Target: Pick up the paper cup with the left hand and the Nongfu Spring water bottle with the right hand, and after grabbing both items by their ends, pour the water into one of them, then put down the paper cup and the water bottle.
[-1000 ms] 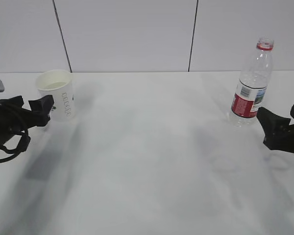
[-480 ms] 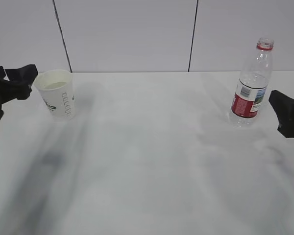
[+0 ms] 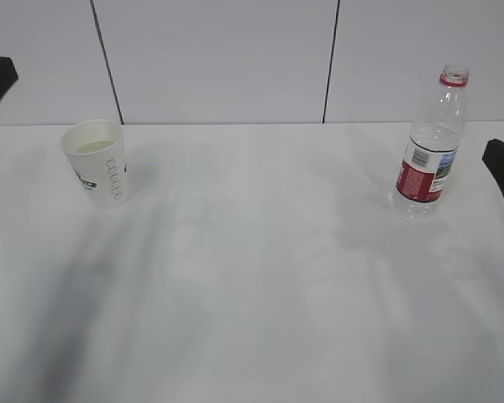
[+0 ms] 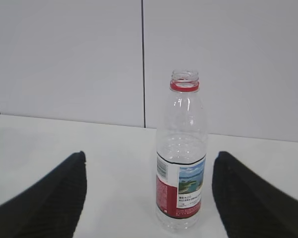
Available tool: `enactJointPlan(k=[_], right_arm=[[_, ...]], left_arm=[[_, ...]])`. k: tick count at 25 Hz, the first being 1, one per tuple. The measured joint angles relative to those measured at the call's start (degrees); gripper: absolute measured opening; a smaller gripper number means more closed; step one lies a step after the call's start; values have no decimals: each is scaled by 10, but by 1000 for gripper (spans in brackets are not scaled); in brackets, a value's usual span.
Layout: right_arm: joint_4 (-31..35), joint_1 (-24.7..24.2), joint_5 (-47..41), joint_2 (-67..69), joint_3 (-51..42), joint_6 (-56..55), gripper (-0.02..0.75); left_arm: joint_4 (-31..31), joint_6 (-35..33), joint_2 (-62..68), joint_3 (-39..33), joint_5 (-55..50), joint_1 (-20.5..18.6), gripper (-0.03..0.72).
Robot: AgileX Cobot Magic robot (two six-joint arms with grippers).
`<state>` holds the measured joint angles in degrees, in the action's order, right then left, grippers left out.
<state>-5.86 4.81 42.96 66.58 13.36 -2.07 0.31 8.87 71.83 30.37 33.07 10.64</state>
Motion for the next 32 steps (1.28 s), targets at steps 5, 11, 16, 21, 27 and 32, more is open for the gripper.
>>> enactJointPlan(k=[5,11,16,21,27,32], right_arm=[[-1,0,-93,-80,-1,-1,592],[-3,0,-198,-181,-3,-1,587],[-3,0,-285,-256,-3,-1,587],[-3,0,-377,-324,8,-1,587],[-3,0,-466,-377,35,-1,587],[-3,0,-563,-396,69,-1,570]], left_arm=[[14,0,-105,-1,-87,0,591],[37,0,-213,-4,-179,0,589],[53,0,-300,-4,-284,0,580],[64,0,-380,-4,-371,0,577],[66,0,-444,-4,-461,0,575],[64,0,-464,6,-541,0,573]])
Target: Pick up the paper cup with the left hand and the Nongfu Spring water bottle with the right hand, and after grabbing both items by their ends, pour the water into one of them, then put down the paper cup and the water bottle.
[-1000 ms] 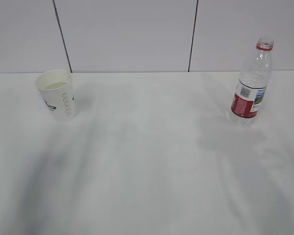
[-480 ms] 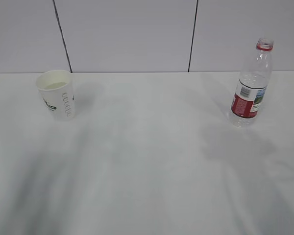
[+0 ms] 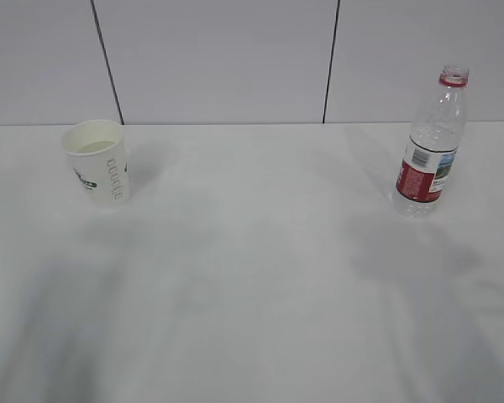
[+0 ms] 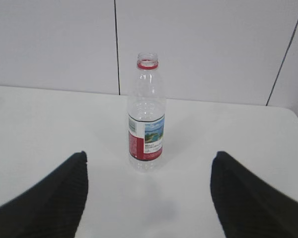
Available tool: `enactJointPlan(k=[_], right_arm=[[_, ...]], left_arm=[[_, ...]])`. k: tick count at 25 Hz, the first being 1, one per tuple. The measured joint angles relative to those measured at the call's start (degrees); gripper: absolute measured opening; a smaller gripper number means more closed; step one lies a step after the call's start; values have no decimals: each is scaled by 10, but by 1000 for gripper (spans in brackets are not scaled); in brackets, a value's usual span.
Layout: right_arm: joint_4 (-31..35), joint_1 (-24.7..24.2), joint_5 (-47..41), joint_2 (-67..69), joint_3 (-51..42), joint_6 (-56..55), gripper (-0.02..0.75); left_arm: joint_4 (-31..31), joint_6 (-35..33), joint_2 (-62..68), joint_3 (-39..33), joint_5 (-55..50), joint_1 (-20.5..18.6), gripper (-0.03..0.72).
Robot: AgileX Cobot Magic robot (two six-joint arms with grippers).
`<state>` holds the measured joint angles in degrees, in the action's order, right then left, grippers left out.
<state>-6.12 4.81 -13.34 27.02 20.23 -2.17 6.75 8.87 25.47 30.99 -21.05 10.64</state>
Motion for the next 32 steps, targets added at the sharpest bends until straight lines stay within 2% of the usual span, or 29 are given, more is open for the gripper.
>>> enactJointPlan(k=[6,21,32], right_arm=[[10,0,-90,-8,40,0,512],[27,0,-286,-8,108,10,503],[29,0,-377,-100,117,10,501]], left_arm=[[-12,0,-7,33,-91,0,571],[-25,0,-13,130,-324,0,553],[-30,0,-72,130,-374,0,550]])
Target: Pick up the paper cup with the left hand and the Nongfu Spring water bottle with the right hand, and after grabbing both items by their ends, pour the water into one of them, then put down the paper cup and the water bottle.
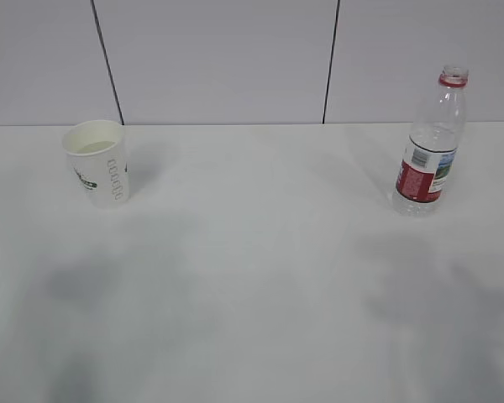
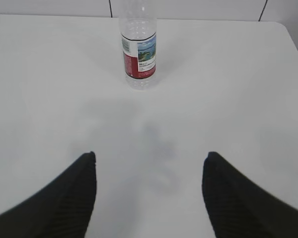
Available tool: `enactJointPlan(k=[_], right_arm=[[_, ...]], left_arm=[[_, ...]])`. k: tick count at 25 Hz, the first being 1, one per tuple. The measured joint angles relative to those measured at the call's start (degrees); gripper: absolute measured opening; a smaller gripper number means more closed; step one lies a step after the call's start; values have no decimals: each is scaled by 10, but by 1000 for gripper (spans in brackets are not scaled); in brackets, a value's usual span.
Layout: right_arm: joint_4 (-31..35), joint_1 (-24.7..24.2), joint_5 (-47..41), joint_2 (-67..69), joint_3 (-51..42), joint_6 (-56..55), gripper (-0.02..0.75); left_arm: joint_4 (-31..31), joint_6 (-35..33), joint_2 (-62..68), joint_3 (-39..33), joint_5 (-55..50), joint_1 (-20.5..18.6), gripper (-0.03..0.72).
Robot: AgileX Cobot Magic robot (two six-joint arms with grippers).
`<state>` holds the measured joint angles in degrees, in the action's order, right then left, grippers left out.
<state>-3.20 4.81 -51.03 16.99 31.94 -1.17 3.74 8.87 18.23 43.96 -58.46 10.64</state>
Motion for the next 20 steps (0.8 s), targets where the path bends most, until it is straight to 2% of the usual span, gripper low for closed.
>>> enactJointPlan(k=[8,15,20], right_arm=[[-11,0,-99,-79,0,0,501],[-19,0,-166,-113,1,0,501],[-26,0,-178,-127,-14,0,501]], left_arm=[[-2,0,-22,-7,-69,0,550],[-10,0,-47,-62,-99,0,550],[-10,0,-70,-96,-110,0,550]])
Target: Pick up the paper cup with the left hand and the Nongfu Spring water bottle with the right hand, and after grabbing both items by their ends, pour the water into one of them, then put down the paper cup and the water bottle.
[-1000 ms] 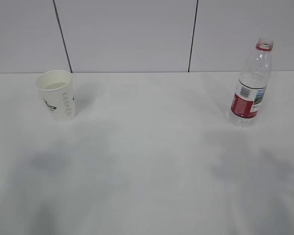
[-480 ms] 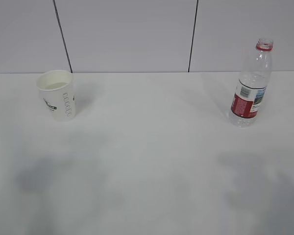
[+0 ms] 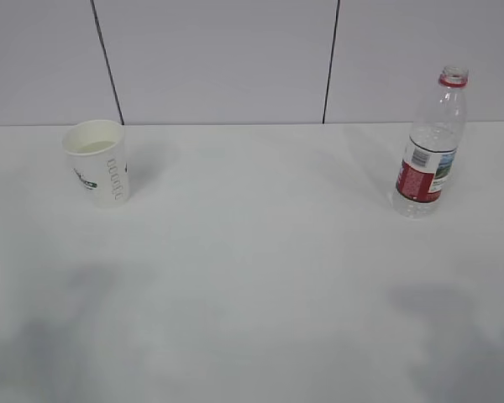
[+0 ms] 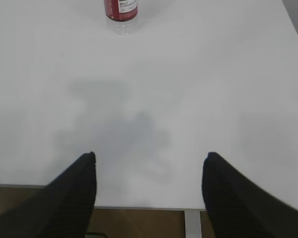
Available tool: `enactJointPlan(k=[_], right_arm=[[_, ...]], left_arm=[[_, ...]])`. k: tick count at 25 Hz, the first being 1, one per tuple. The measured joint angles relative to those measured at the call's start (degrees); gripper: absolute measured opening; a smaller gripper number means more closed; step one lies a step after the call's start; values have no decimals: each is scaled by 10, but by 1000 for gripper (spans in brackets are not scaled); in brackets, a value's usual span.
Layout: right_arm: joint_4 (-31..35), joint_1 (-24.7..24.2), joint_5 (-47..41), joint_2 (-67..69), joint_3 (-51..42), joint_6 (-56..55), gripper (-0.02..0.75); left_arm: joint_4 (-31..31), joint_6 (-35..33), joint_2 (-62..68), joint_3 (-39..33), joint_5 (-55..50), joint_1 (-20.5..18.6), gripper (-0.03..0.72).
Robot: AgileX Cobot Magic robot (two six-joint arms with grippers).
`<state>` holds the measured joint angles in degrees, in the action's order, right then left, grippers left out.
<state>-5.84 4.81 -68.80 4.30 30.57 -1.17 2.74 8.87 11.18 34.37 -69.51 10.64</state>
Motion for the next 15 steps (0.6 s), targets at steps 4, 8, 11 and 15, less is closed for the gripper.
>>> enactJointPlan(k=[4,8,11,15], right_arm=[[-4,0,2,-11,-8,0,501],[-6,0,16,-16,-19,0,501],[-6,0,22,-17,-24,0,501],[-6,0,24,-19,-24,0,500]], left_arm=[[0,0,-14,-11,-3,0,534],[0,0,-17,-11,-3,0,499],[0,0,-17,-11,-3,0,489],[4,0,-17,-12,5,0,487]])
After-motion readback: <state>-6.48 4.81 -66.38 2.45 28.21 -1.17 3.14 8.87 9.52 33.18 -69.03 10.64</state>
